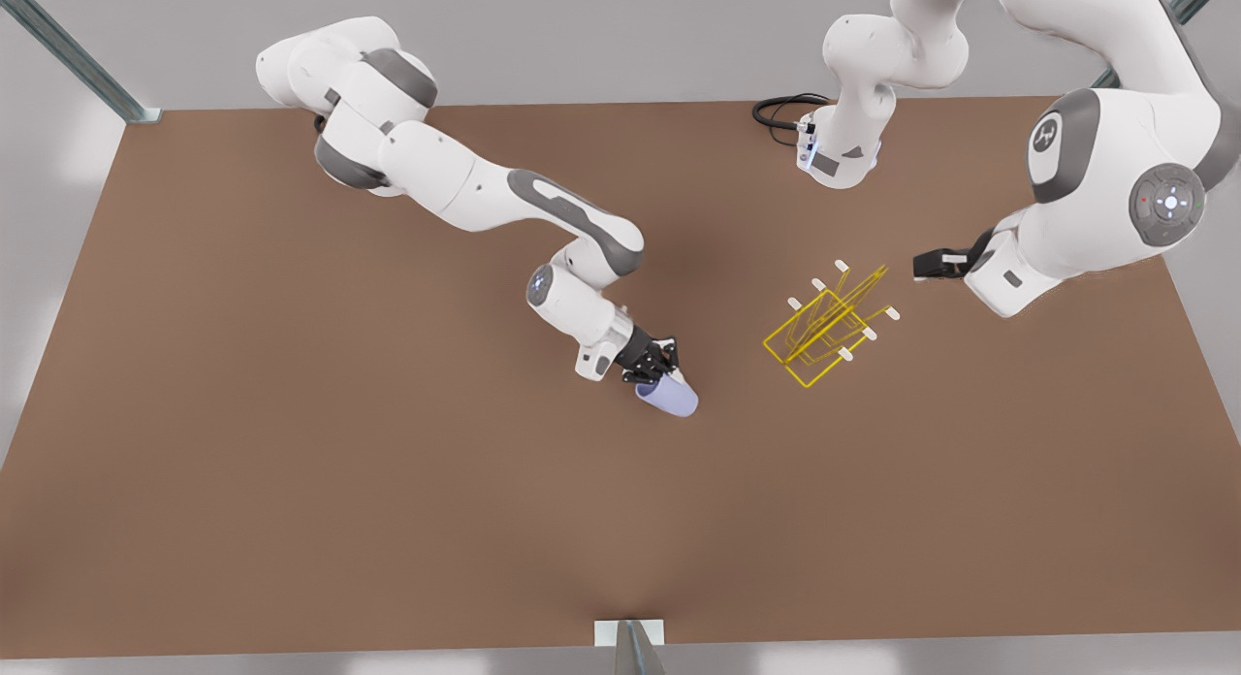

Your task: Place the cup on the cup holder

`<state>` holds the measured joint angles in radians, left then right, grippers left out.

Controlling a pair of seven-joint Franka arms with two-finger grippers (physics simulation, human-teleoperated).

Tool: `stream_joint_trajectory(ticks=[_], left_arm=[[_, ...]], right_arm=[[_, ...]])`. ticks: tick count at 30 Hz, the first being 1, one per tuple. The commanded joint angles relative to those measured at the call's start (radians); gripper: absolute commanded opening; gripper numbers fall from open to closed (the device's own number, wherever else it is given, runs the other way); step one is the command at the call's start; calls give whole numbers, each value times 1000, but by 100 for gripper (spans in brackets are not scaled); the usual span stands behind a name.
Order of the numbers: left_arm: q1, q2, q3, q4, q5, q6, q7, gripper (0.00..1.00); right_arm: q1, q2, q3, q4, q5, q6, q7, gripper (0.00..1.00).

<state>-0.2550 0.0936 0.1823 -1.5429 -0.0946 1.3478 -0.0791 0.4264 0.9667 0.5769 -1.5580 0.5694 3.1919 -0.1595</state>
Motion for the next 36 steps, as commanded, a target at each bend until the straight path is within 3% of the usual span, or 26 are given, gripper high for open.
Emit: stream_joint_trajectory(ticks=[1, 6, 7, 8, 14, 19, 30, 36], left_arm=[[7, -32, 0, -49, -7, 108, -100, 100], [-3, -52, 0, -89, -4, 131, -103, 100], [-1, -54, 0, -89, -4, 131, -103, 100], [-1, -54, 0, -89, -4, 131, -102, 100], [-1, -51, 0, -88, -4, 132, -103, 100], [-3, -51, 2, -86, -7, 129, -100, 100], [-3, -37, 2, -83, -5, 134, -102, 100], [-4, -31, 2, -83, -5, 131, -103, 100]], right_arm=[[0, 13, 4, -1, 0, 5, -72, 21], [5, 32, 4, 13, -3, 5, -71, 21], [15, 32, 4, 25, -3, 5, -71, 89], [18, 30, 4, 26, -3, 6, -71, 100], [12, 18, 4, 9, -2, 6, -69, 100], [-49, -16, 6, -134, -2, 10, -67, 100], [-124, -51, 40, -177, 0, 14, -69, 100], [-218, -132, 70, -310, 0, 14, -74, 100]])
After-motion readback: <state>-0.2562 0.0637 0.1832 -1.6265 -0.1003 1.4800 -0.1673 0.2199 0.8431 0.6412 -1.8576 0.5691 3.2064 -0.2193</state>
